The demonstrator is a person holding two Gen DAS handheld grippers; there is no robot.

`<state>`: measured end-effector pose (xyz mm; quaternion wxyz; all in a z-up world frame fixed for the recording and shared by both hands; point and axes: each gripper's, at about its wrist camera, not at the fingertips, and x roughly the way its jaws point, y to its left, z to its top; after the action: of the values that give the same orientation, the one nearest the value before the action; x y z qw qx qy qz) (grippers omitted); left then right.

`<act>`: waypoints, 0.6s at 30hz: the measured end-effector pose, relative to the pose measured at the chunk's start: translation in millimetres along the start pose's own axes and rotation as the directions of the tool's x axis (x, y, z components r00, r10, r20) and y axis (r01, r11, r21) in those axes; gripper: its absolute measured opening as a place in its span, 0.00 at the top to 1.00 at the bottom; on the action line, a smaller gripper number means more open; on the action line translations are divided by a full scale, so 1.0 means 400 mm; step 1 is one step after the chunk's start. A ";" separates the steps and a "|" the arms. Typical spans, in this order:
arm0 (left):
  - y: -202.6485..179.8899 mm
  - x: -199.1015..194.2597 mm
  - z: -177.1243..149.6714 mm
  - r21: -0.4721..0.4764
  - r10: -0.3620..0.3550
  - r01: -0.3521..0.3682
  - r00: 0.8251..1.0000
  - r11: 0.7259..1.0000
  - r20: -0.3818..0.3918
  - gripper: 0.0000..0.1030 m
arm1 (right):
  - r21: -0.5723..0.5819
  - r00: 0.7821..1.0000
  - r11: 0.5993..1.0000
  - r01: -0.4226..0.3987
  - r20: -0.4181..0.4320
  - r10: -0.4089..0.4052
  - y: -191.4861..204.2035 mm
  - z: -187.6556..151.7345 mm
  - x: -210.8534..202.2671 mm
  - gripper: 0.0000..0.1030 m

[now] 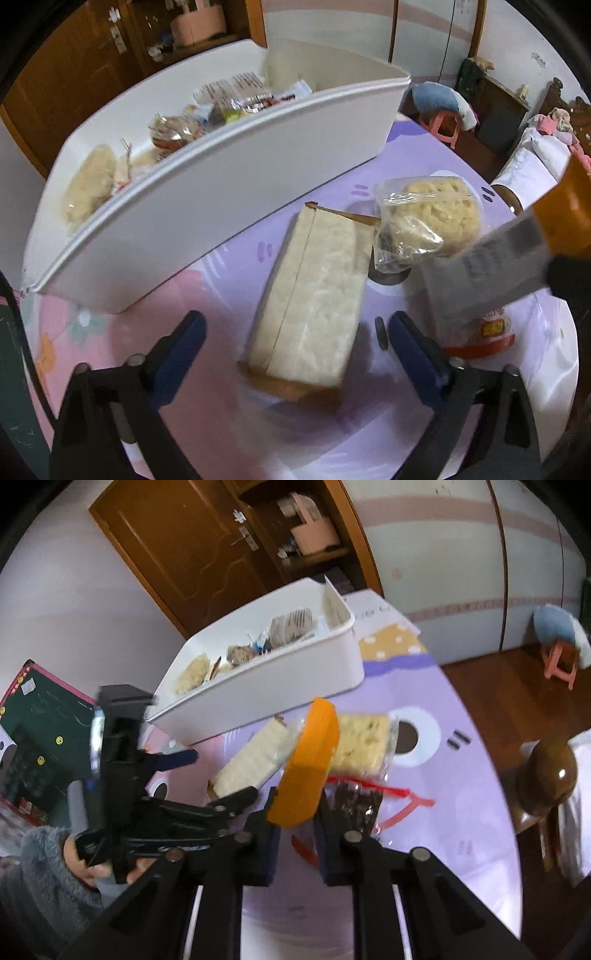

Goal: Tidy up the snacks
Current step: 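Grasp the orange-and-white bar with the right gripper while the left grasps the cracker pack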

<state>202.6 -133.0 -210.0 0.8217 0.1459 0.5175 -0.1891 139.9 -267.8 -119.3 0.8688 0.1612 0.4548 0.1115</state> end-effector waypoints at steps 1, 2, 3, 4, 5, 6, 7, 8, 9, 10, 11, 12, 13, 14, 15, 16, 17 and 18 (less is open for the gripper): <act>0.001 0.009 0.005 -0.003 0.000 0.000 1.000 1.000 -0.011 0.11 | -0.002 1.000 1.000 0.001 0.004 -0.001 0.001 0.002 -0.004 0.85; 0.002 0.021 0.011 -0.011 -0.001 0.001 1.000 1.000 -0.023 0.12 | -0.003 1.000 1.000 0.000 0.007 0.000 0.003 0.004 -0.007 0.85; 0.002 0.032 0.015 -0.016 -0.004 0.004 0.999 1.000 -0.034 0.18 | -0.004 1.000 1.000 0.000 0.009 0.000 0.005 0.004 -0.008 0.85; 0.002 0.043 0.017 -0.023 -0.009 0.008 0.999 1.000 -0.048 0.22 | -0.005 1.000 1.000 -0.002 0.009 0.002 0.011 0.006 -0.007 0.85; 0.009 0.049 0.019 -0.046 -0.037 0.035 0.998 0.998 -0.049 0.27 | -0.007 1.000 1.000 -0.005 0.008 0.005 0.014 0.007 -0.006 0.85; 0.013 0.050 0.020 -0.057 -0.046 0.043 0.998 0.997 -0.049 0.27 | -0.008 1.000 1.000 -0.006 0.008 0.006 0.012 0.006 -0.007 0.85; 0.013 0.049 0.021 -0.057 -0.041 0.039 0.998 0.998 -0.044 0.33 | -0.009 1.000 1.000 -0.006 0.008 0.006 0.013 0.006 -0.007 0.85; 0.012 0.047 0.022 -0.053 -0.042 0.040 0.999 0.998 -0.035 0.44 | -0.009 1.000 1.000 -0.007 0.008 0.007 0.012 0.007 -0.007 0.85; 0.010 0.043 0.022 -0.051 -0.042 0.040 0.999 0.998 -0.025 0.45 | -0.009 1.000 1.000 -0.009 0.007 0.009 0.013 0.008 -0.007 0.85; 0.008 0.042 0.023 -0.052 -0.038 0.037 0.999 0.998 -0.024 0.46 | -0.009 1.000 1.000 -0.011 0.008 0.011 0.008 0.003 -0.013 0.85; 0.007 0.042 0.023 -0.055 -0.032 0.031 0.999 0.998 -0.018 0.46 | -0.011 1.000 1.000 -0.011 0.009 0.011 0.008 0.002 -0.016 0.85; 0.005 0.039 0.021 -0.058 -0.028 0.028 1.000 0.998 -0.011 0.47 | -0.014 1.000 1.000 -0.012 0.011 0.012 0.010 0.002 -0.018 0.85; 0.004 0.039 0.016 -0.063 -0.024 0.024 1.000 0.998 -0.004 0.48 | -0.014 1.000 1.000 -0.012 0.012 0.012 0.013 0.004 -0.013 0.85; -0.001 0.036 0.010 -0.072 -0.018 0.018 1.000 0.997 0.002 0.48 | -0.016 1.000 1.000 -0.014 0.013 0.015 0.015 0.005 -0.014 0.85; -0.002 0.034 0.006 -0.081 -0.017 0.017 1.000 0.997 0.003 0.48 | -0.018 1.000 1.000 -0.016 0.015 0.016 0.016 0.004 -0.016 0.85; 0.001 0.032 0.002 -0.095 -0.019 0.020 1.000 0.995 0.004 0.48 | -0.020 1.000 1.000 -0.016 0.016 0.016 0.018 0.005 -0.016 0.85; 0.003 0.024 -0.011 -0.121 -0.033 0.033 0.999 0.992 0.006 0.49 | -0.022 1.000 1.000 -0.018 0.017 0.018 0.020 0.006 -0.017 0.85; 0.008 0.012 -0.024 -0.135 -0.040 0.041 0.999 0.990 0.011 0.49 | -0.023 1.000 1.000 -0.020 0.019 0.020 0.023 0.006 -0.018 0.85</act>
<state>198.1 -126.7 -218.1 0.8278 0.0785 0.5285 -0.1707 137.5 -262.3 -109.1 0.8736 0.1571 0.4436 0.1237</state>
